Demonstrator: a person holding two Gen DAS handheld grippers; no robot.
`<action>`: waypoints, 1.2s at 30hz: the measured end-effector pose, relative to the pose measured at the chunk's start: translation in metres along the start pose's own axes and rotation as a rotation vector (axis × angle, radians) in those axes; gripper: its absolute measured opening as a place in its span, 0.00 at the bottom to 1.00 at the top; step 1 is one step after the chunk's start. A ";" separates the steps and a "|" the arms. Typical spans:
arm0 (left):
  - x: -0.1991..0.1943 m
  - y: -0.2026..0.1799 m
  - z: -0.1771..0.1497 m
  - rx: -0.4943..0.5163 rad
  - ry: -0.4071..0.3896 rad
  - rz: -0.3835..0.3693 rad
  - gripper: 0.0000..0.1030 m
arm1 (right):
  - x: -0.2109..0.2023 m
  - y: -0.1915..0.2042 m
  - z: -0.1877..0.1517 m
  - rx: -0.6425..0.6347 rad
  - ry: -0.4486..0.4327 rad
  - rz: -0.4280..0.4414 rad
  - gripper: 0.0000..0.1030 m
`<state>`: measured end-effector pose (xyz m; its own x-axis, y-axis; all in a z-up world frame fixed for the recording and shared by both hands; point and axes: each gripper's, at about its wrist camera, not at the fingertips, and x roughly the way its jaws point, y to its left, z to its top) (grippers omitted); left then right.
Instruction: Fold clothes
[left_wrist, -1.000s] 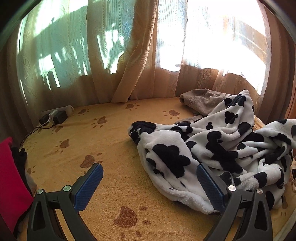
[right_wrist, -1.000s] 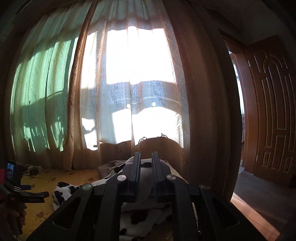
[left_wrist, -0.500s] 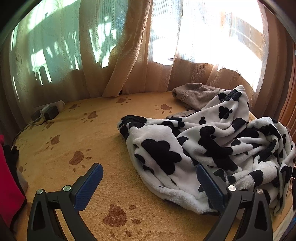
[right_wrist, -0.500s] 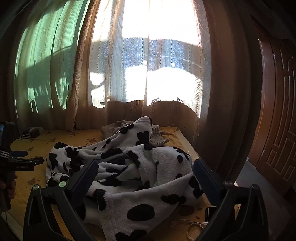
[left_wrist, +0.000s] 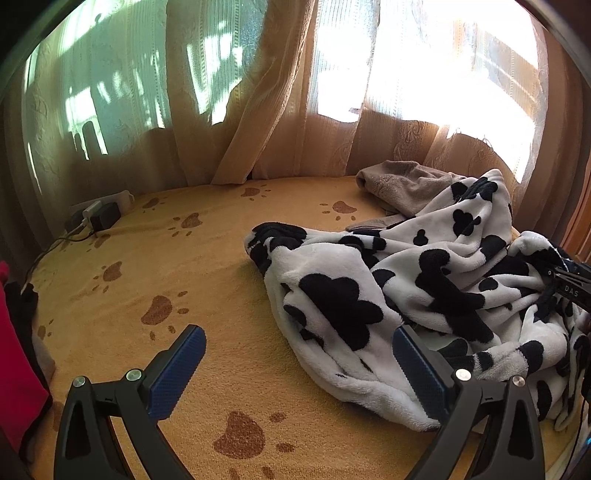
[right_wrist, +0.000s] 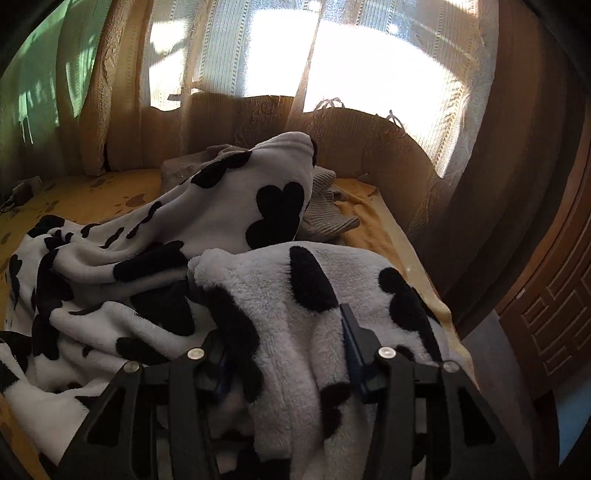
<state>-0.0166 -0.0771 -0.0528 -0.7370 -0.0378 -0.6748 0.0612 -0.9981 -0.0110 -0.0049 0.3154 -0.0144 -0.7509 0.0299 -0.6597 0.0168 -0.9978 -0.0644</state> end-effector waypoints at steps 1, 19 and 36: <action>0.002 0.001 0.000 -0.002 0.005 0.000 1.00 | -0.001 -0.007 -0.001 0.038 -0.011 0.017 0.27; -0.019 -0.031 0.015 0.077 -0.053 -0.092 1.00 | -0.252 0.038 -0.054 -0.018 -0.530 0.212 0.23; -0.050 -0.016 -0.008 0.050 -0.058 -0.108 1.00 | -0.223 0.176 -0.162 -0.428 -0.148 0.469 0.47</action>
<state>0.0253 -0.0592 -0.0248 -0.7752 0.0688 -0.6280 -0.0531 -0.9976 -0.0438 0.2720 0.1430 0.0002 -0.6827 -0.4420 -0.5819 0.6034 -0.7901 -0.1077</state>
